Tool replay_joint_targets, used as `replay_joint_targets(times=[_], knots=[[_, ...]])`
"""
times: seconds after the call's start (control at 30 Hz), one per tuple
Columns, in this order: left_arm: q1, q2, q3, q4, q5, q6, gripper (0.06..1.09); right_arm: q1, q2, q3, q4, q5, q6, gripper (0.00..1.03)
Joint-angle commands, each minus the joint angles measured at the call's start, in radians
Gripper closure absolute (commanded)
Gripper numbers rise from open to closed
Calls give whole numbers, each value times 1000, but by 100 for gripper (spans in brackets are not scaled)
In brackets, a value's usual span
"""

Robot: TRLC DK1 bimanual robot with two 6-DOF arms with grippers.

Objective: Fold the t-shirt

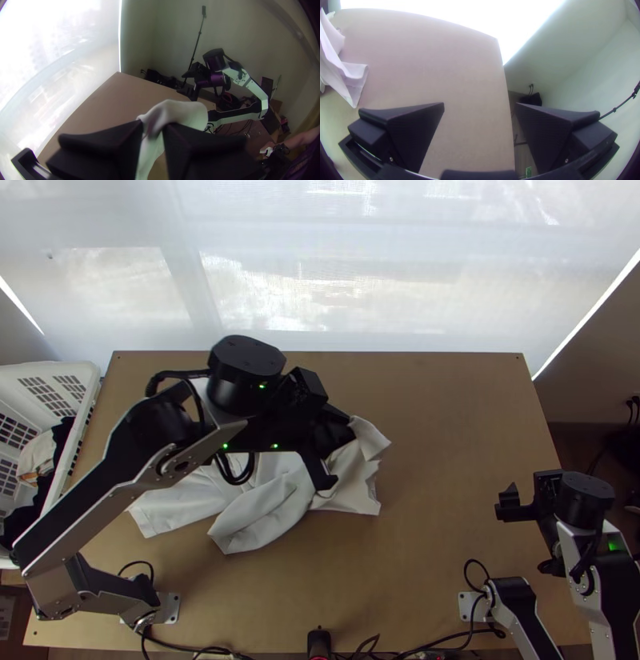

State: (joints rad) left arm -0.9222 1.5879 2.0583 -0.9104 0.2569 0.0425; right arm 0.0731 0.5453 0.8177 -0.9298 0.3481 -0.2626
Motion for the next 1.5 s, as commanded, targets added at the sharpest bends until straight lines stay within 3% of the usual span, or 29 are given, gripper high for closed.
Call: replay_joint_targets(times=[0.0, 0.1, 0.33, 0.57, 0.77, 1.1, 1.47], knots=[[-32, 32, -115, 57, -30, 2, 19, -13, -16, -12, -7, 0, 0, 5], [13, 11, -127, 57, -61, 3, 12, -13, -22, -18, -7, 0, 0, 5], [316, -106, -219, 28, -91, 8, 12, -7, -15, -26, 13, 0, -1, 5], [594, -226, -512, -13, -105, 69, 12, 4, 18, -18, 62, 0, -4, 5], [637, -269, -737, -1, -211, 92, 12, 53, 73, -2, 114, -1, 8, 5], [672, -206, -880, 15, -217, 77, 15, 114, 209, 101, 140, -18, 31, 5], [638, -22, -888, 104, -216, 77, 15, 134, 217, 126, 105, -17, 20, 5]])
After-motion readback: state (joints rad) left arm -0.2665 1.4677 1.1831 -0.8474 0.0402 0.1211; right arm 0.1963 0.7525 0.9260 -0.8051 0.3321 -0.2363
